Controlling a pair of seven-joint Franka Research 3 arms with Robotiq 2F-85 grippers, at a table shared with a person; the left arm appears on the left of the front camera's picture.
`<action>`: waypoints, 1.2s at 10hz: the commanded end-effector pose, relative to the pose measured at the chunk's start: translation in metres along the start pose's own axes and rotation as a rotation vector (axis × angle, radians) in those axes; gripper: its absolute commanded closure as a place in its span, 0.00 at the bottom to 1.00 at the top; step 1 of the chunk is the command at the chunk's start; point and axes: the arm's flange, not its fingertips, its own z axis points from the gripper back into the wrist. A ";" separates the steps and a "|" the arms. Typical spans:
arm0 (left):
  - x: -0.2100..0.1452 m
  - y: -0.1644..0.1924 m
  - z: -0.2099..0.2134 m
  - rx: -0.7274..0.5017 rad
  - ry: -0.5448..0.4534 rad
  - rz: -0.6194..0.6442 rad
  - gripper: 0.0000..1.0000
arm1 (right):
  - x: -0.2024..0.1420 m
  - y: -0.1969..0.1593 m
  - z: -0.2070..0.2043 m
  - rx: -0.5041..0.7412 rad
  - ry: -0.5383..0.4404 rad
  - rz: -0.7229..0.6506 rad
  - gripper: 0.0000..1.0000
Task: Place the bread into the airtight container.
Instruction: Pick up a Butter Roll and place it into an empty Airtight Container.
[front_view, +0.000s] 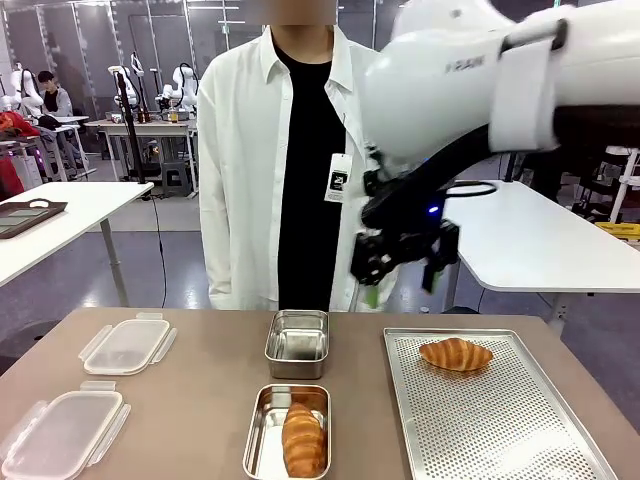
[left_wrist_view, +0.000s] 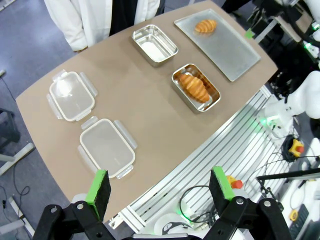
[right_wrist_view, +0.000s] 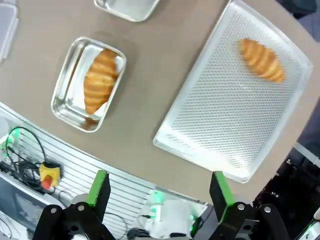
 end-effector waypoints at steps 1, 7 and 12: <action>0.002 0.000 0.001 0.007 0.004 -0.012 0.00 | -0.010 -0.057 -0.010 0.028 -0.015 0.152 0.00; 0.002 0.000 0.001 0.007 0.004 -0.012 0.00 | -0.018 -0.188 -0.077 0.040 -0.074 0.235 0.00; 0.002 0.000 0.001 0.007 0.004 -0.012 0.00 | -0.001 -0.224 -0.109 0.258 -0.201 0.286 0.00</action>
